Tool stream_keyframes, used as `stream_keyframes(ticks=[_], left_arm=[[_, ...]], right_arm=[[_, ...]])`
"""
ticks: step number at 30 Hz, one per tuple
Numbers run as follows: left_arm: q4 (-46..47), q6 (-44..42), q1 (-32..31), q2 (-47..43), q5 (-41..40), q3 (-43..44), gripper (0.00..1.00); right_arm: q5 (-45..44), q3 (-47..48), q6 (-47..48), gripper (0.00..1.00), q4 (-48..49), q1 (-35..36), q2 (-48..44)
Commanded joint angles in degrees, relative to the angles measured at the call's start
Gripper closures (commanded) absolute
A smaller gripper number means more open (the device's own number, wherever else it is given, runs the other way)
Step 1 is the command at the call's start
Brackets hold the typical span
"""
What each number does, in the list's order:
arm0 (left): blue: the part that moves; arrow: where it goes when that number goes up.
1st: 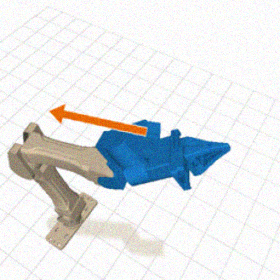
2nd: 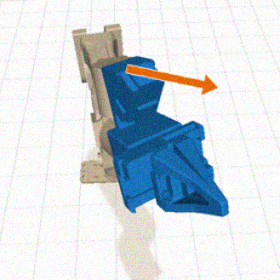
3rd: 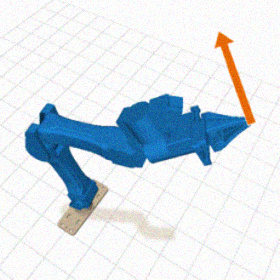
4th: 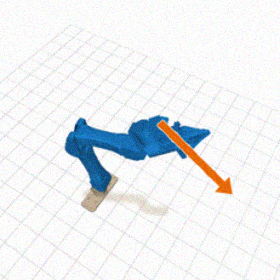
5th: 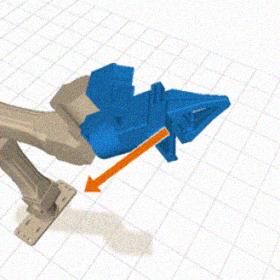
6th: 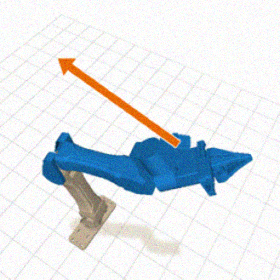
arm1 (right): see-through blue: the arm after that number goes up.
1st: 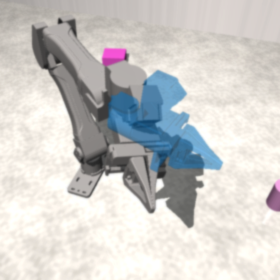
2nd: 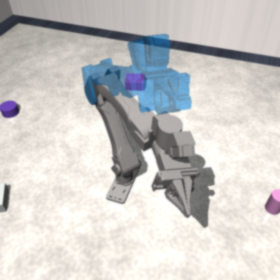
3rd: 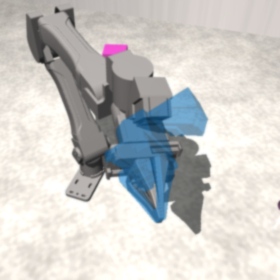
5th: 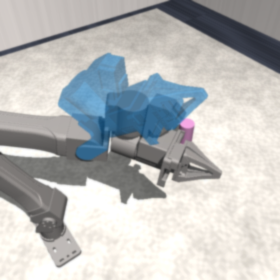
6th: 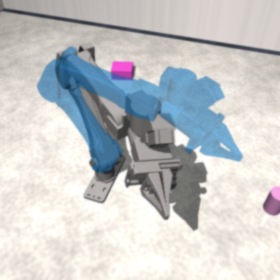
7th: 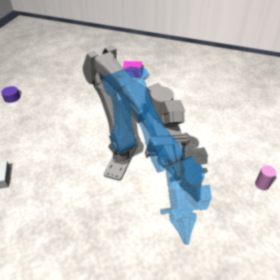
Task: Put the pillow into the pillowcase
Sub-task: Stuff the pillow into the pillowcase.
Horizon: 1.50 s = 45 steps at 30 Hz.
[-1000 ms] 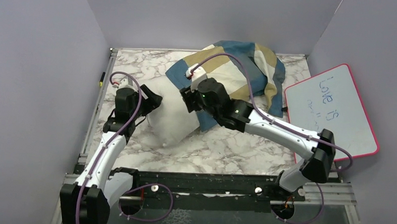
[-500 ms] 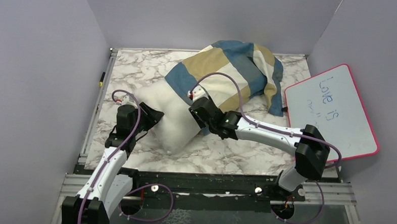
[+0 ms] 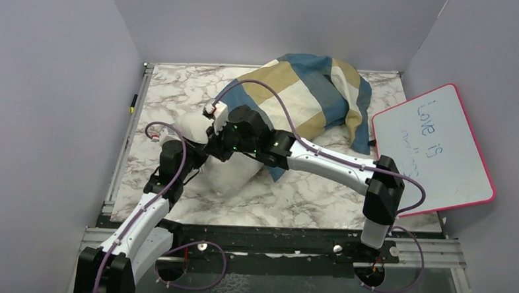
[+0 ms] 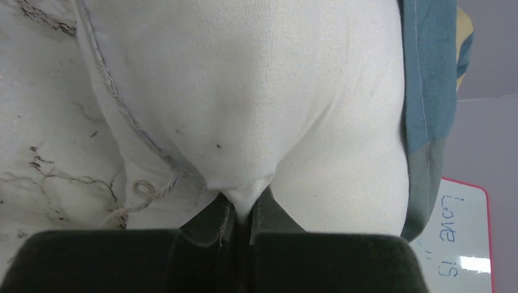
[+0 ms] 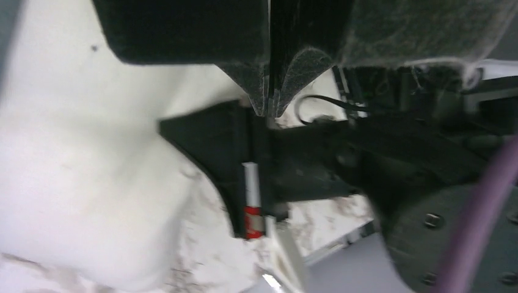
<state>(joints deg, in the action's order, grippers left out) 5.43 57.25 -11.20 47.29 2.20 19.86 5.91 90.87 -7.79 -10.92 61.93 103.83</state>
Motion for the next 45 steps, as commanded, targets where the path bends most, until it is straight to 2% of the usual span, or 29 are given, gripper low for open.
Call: stream_keyframes(ticks=[1,4,9,16,20,25,26,27,28,30,31,32,35,38,40,45], left_arm=[[-1.1,1.8,-5.2,1.3,-7.5,-1.4,1.0],[-1.2,1.4,-6.9,1.0,-10.1,-1.3,1.0],[-2.6,1.2,-7.0,-0.6,-12.0,-0.3,1.0],[-3.2,0.6,-7.0,-1.1,-13.6,0.8,1.0],[-3.3,0.4,-7.0,-0.6,-14.0,1.7,1.0],[-4.0,0.2,-7.0,-0.8,-14.7,2.2,1.0],[-4.3,0.2,-7.0,-0.8,-14.9,2.2,1.0],[-4.6,0.3,-7.0,-1.0,-15.0,2.3,1.0],[-4.7,0.3,-7.1,-1.0,-15.2,2.2,1.0],[-5.1,1.0,-7.1,-1.1,-15.9,2.1,1.0],[-5.1,1.3,-7.2,-0.9,-16.1,2.0,1.0],[-5.2,1.2,-7.4,-0.7,-16.5,2.2,1.0],[-7.2,1.4,-8.9,0.2,-19.1,3.2,1.0],[-7.4,2.6,-10.9,0.9,-21.8,3.4,1.0],[-7.6,3.0,-12.2,1.8,-22.8,3.8,1.0],[-7.7,3.0,-13.9,2.5,-24.8,3.4,1.0]], right_arm=[[12.6,-1.0,-3.6,0.97,5.4,0.6,3.4],[3.3,-6.0,-4.9,0.94,4.9,0.6,0.4],[-13.1,-11.8,-3.2,0.73,-1.5,0.6,-8.9],[-29.2,-27.9,1.4,0.46,-3.9,0.6,-21.2],[-35.0,-31.6,3.5,0.4,-2.9,0.6,-21.1],[-41.9,-30.5,7.0,0.38,-0.2,0.2,-14.3],[-42.9,-29.8,7.2,0.4,0.2,0.2,-12.8],[-43.3,-28.6,9.2,0.47,0.0,0.2,-11.2],[-43.1,-26.8,9.8,0.58,-1.0,0.2,-9.9],[-40.2,-22.2,10.0,0.87,-5.3,0.4,-7.7],[-37.1,-20.1,10.2,0.96,-6.3,0.8,-7.4],[-31.6,-18.1,11.0,0.99,-6.2,1.1,-7.9],[-10.6,-13.5,10.2,1.0,-1.2,1.4,-9.2],[2.1,-7.9,8.0,0.99,1.3,1.4,-6.6],[3.5,-6.7,5.5,0.99,1.4,1.5,-3.9],[0.2,-11.4,3.7,0.99,1.5,1.6,-1.3]])
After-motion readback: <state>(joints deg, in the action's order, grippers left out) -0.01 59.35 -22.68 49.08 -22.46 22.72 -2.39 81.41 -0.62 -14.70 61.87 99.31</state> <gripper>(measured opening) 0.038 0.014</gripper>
